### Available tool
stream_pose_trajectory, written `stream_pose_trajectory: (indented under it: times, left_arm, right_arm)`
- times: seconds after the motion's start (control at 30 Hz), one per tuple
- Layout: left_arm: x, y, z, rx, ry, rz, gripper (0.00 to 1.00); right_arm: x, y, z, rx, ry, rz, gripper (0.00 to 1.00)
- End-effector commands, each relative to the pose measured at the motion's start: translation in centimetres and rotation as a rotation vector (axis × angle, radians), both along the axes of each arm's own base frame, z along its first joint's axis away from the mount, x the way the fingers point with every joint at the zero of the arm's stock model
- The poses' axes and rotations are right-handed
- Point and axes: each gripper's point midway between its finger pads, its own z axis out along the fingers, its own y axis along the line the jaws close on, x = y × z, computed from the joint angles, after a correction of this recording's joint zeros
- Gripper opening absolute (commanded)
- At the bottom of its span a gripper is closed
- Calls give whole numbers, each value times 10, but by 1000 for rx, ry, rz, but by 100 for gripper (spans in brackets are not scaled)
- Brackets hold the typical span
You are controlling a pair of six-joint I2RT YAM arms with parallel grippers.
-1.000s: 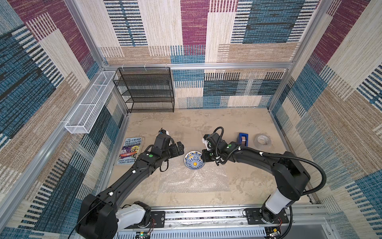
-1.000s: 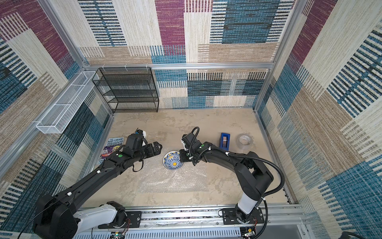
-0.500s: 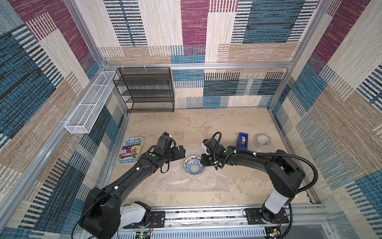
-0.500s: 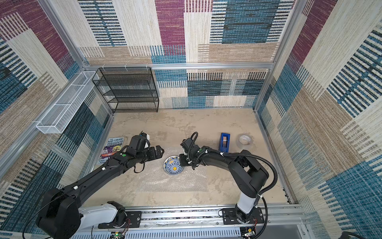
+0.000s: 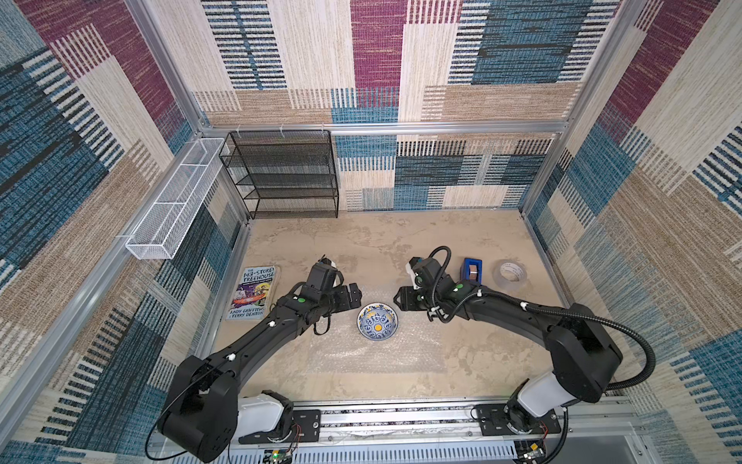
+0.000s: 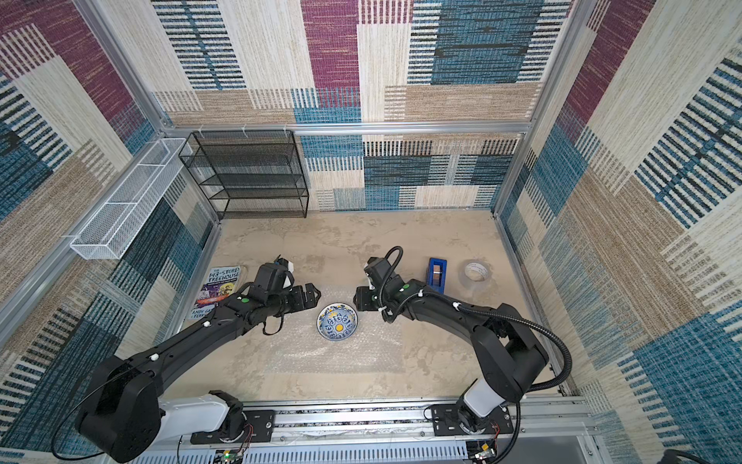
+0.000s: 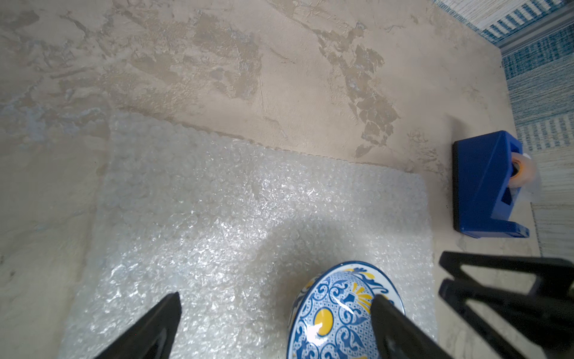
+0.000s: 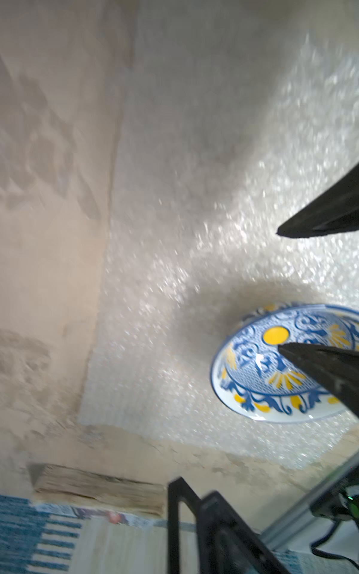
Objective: Wrap bowls in bubble wrap
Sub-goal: Place the bowl on the bubble wrap, then wrap the bowl in bubble wrap.
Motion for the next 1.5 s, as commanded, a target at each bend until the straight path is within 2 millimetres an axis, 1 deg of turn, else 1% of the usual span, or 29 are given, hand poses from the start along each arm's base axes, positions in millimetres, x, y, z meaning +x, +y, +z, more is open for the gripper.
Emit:
stream_pose_trajectory:
  times: [0.0, 0.07, 0.13, 0.2, 0.33, 0.4, 0.47, 0.5, 0.53, 0.6, 0.67, 0.73, 0.87, 0.93, 1.03, 1.13, 1.23, 1.33, 1.47]
  left_arm:
    - [13, 13, 2, 80, -36, 24, 99]
    - [21, 20, -2, 85, -24, 54, 99]
    - [26, 26, -9, 66, 7, 81, 99]
    - [29, 26, -13, 25, 21, 89, 99]
    - [28, 16, -15, -27, 24, 57, 99]
    - [25, 10, -18, -58, 30, 34, 99]
    - [22, 3, -18, -97, 26, 7, 99]
    - [21, 1, -18, -117, 26, -2, 99]
    - [18, -2, -17, -134, 28, -13, 100]
    - [13, -4, -16, -151, 32, -27, 100]
    - [9, -7, -12, -170, 32, -40, 99]
    - [5, -11, -7, -182, 26, -61, 99]
    - [1, -16, -1, -177, 26, -91, 99]
    - [0, -18, 1, -174, 22, -101, 99]
    - [1, -19, 2, -173, 19, -107, 99]
    - [3, -19, 2, -167, 16, -104, 99]
    - [5, -19, 3, -170, 8, -103, 99]
    - [7, -21, 5, -173, 2, -105, 99]
    - [9, -21, 5, -172, -3, -104, 99]
  right_arm:
    - [14, -37, -12, -93, -12, -62, 57]
    - [23, -54, -21, -129, -13, -90, 57]
    - [27, -61, -28, -139, -7, -102, 58]
    - [30, -70, -35, -152, 5, -119, 60]
    - [34, -91, -49, -128, 28, -163, 61]
    - [38, -95, -50, -107, 21, -168, 61]
    - [42, -92, -50, -70, 12, -156, 60]
    - [42, -92, -51, -66, 20, -155, 60]
    - [38, -89, -52, -59, 36, -138, 60]
    - [22, -88, -49, -28, 51, -117, 59]
    - [1, -90, -47, 2, 76, -103, 58]
    - [-25, -93, -46, 31, 128, -105, 57]
    - [-65, -93, -30, 70, 158, -108, 56]
    - [-85, -91, -26, 102, 204, -115, 56]
    - [-112, -87, -33, 111, 281, -123, 56]
    - [-139, -92, -47, 87, 362, -149, 56]
    - [-156, -93, -47, 119, 407, -164, 56]
    - [-167, -94, -43, 141, 436, -174, 56]
    - [-184, -88, -48, 194, 501, -161, 56]
